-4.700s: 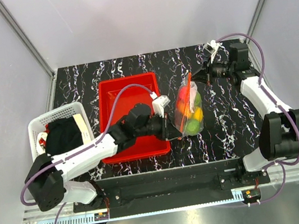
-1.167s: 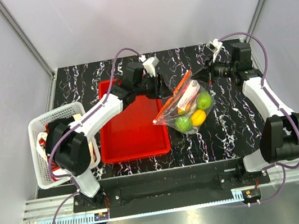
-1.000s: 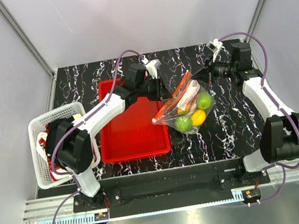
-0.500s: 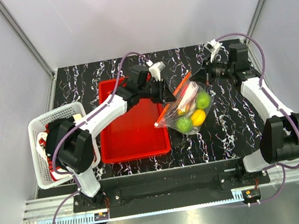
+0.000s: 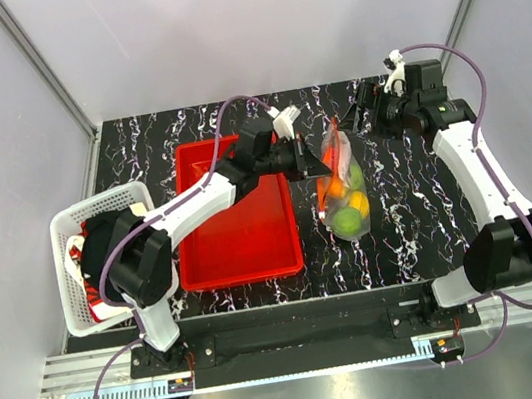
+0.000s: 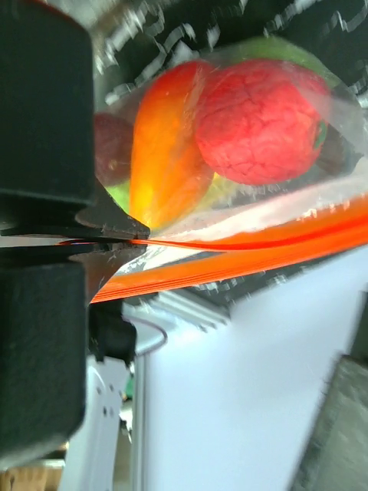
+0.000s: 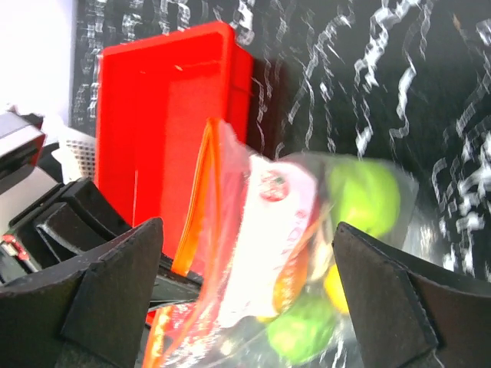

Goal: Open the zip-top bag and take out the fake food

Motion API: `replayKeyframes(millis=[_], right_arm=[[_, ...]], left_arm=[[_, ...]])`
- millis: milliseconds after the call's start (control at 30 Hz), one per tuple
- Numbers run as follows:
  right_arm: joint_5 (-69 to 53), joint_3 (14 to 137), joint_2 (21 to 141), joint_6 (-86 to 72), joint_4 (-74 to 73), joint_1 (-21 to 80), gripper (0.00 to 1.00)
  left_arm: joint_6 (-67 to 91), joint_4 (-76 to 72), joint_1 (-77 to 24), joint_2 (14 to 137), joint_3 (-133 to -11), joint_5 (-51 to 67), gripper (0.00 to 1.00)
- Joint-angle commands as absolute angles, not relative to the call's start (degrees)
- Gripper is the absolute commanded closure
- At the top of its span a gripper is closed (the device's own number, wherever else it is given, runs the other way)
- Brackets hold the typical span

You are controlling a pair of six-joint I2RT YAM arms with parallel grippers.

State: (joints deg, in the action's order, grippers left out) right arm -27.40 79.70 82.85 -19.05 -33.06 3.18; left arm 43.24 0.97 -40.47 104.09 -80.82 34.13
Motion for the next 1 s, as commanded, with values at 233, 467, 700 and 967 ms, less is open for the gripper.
replayKeyframes(millis=[233, 467, 700, 967], right_arm=[[-15.56, 81.13, 77.26, -24.25, -47.99, 11.69, 0.31], [-12.48, 77.88, 72.95, -25.13, -47.2, 13.18, 0.39], [-16.08, 74.36, 74.18, -26.89, -44.12, 13.89, 0.51], [-16.62, 71.98, 75.59, -27.69, -41.66, 14.06, 0.8]], left_arm=[[54.31, -14.32, -43.86, 101.96, -77.35, 26.63, 1.0], [54.49, -14.33, -44.91, 101.34, -76.91, 25.31, 1.0], [54.41, -14.15, -45.61, 100.72, -77.34, 24.7, 1.0], [53.35, -12.66, -46.49, 100.64, -78.84, 24.17, 1.0]])
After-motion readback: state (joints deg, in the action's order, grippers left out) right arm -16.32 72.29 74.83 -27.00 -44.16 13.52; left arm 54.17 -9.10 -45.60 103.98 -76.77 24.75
